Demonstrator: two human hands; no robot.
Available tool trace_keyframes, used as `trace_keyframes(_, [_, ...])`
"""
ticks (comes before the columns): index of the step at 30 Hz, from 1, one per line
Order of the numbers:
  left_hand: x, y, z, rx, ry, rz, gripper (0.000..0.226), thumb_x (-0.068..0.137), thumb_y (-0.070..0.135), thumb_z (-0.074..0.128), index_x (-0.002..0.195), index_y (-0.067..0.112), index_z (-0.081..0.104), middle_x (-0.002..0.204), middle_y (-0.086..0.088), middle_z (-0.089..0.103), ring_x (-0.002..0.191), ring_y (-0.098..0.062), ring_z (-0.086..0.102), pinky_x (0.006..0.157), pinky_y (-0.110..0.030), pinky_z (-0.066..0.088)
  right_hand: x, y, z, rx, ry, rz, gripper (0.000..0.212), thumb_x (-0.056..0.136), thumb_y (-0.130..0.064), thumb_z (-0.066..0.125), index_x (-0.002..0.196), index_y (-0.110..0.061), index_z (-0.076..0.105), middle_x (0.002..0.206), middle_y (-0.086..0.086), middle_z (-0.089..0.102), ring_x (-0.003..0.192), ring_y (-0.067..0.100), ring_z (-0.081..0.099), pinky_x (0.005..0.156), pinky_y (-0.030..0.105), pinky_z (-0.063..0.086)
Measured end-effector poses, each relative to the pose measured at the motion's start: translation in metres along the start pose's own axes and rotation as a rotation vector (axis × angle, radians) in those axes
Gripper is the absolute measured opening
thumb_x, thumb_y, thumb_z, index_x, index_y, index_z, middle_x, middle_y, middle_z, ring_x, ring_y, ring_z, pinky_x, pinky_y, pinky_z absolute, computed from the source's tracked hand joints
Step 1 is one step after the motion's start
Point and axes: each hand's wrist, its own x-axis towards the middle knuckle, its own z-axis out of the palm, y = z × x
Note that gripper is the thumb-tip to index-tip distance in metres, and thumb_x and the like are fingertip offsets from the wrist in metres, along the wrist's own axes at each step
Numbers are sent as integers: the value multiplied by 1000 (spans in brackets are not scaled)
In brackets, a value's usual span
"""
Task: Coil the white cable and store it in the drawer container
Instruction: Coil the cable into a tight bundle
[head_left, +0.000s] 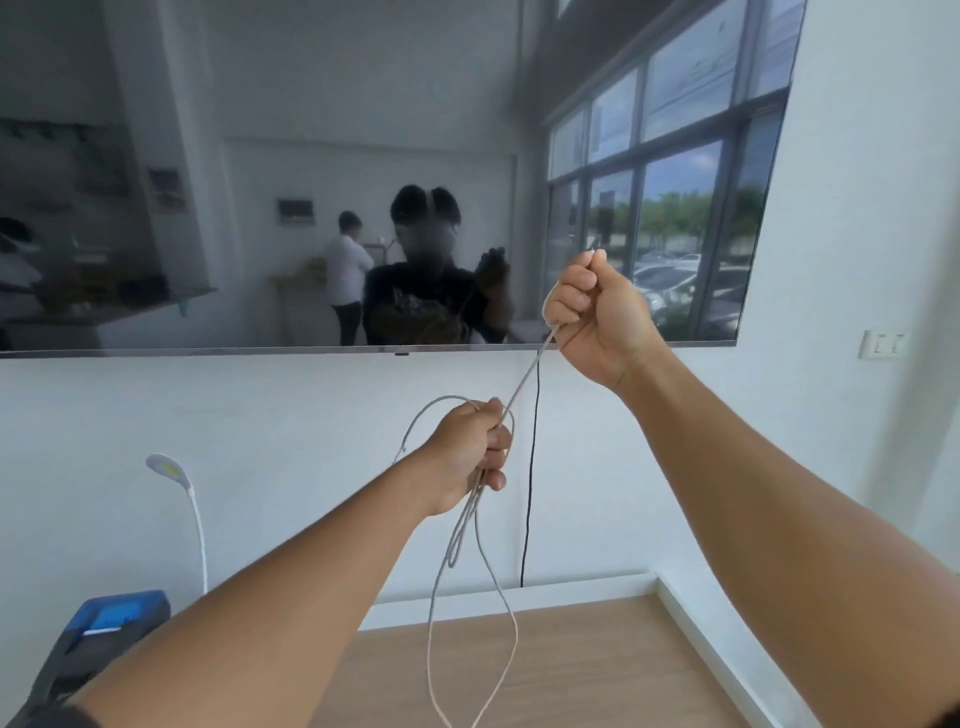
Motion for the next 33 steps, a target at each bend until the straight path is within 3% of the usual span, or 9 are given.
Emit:
trace_keyframes(7, [31,23,-16,-59,46,-114,29,109,25,39,80,19,40,56,3,33,41,-11,24,46,-29,50,-20,-32,7,-207,-248,177,37,112,-36,35,84,-21,54,61,-11,29,51,7,18,44,21,20])
trace_keyframes(12, [48,82,-18,-108,107,-41,35,109,24,31,75,19,37,49,5,35,39,-9,22,38,-20,28,-43,-19,-6,-982,-447,502,28,111,-27,36,101,-14,58,69,-6,53,50,8,30,51,21,22])
trace_keyframes(16, [48,110,1,307,49,40,33,110,31,29,83,16,41,54,2,44,44,-12,26,46,-27,35,-40,5,-22,-1494,-249,505,31,108,-21,41,118,0,61,87,-1,76,54,12,47,59,27,36])
trace_keyframes(21, [32,101,16,585,230,306,31,109,27,27,99,6,48,74,-12,74,48,-17,60,51,-31,59,-24,13,-44,-1238,34,303,17,103,-9,39,95,-9,55,116,10,76,66,15,50,57,25,35])
trace_keyframes(24, [27,82,15,359,247,431,30,110,26,24,109,3,43,86,-17,78,73,-24,77,70,-35,64,-11,12,-50,-826,191,195,23,91,-3,39,105,-6,57,113,11,76,67,15,47,58,26,34])
trace_keyframes(26, [26,71,14,91,271,465,25,110,23,25,111,6,43,82,-14,78,73,-26,77,72,-38,64,0,7,-49,-631,278,133,20,91,-9,42,104,-12,57,102,4,75,67,14,44,62,28,33])
trace_keyframes(28, [25,60,9,-211,281,423,20,109,20,29,101,13,45,67,-8,70,49,-21,64,51,-36,60,11,1,-45,-390,336,85,18,100,-16,46,113,-12,58,96,3,72,66,13,49,66,29,37])
trace_keyframes(30, [23,44,1,-363,279,326,22,106,19,33,86,18,43,57,-1,50,36,-12,34,33,-22,34,21,-8,-40,-136,355,9,24,108,-19,44,124,-9,58,97,4,73,76,15,59,80,29,46])
trace_keyframes(33, [18,15,-16,-430,291,178,34,102,27,37,68,24,37,50,6,31,37,-11,18,36,-20,12,33,-29,-31,1,342,-99,25,111,-23,40,124,-12,60,102,0,73,94,14,64,105,32,43])
